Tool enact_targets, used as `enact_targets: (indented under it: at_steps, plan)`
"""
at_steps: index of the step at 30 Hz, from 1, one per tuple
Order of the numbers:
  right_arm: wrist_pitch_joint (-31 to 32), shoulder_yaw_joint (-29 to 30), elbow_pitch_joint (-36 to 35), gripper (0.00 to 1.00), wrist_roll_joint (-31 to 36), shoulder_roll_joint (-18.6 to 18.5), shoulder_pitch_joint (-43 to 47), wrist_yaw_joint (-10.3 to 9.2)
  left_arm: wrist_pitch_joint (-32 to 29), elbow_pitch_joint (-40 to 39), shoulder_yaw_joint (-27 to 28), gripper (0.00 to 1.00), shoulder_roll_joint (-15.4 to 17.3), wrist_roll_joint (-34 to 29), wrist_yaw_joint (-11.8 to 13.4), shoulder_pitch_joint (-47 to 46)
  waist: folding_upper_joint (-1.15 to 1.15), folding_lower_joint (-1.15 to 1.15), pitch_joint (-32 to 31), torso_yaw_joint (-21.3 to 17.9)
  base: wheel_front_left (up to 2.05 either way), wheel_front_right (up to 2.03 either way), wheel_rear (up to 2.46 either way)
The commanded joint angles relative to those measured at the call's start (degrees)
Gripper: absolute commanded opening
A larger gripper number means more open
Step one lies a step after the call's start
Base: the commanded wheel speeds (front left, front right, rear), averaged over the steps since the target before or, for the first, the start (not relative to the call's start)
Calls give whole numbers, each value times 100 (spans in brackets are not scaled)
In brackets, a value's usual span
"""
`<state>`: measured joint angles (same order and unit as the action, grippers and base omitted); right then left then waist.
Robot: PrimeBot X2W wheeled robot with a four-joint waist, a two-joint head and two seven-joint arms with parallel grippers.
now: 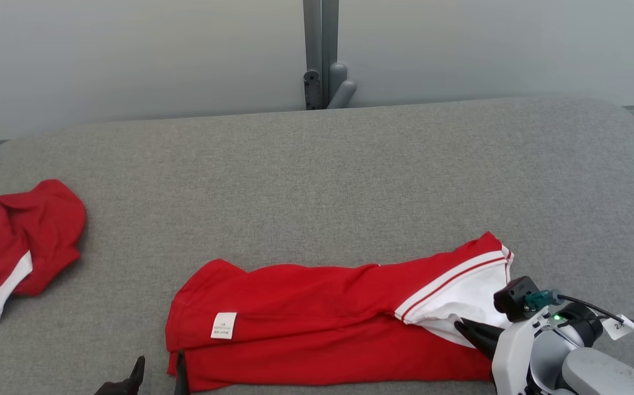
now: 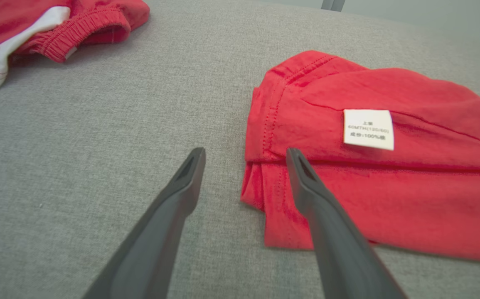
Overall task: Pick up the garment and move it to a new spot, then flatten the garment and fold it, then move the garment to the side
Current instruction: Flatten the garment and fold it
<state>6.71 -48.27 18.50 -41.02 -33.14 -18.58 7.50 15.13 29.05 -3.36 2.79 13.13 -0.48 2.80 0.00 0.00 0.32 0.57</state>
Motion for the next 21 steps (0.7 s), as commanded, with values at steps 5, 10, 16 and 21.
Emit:
enact_targets:
  at_steps: [5,10,16,21]
  plan:
    - [-164,-95,-52,0,-56,53,65,-3,0,-47,46,100,23,36,50,-91,0,0,-18,-71,0,0,0]
    - [-321,-98,-85,0,-48,95,278,-3,0,-57,87,100,23,74,87,-44,0,0,-78,-165,0,0,0]
    - [-665,37,-12,100,9,278,551,-3,0,-64,107,100,23,78,60,-3,0,0,-126,-272,0,0,0]
    - [-876,340,-172,100,-110,242,725,-4,-1,-95,137,100,23,30,83,7,0,0,-154,-341,0,0,0]
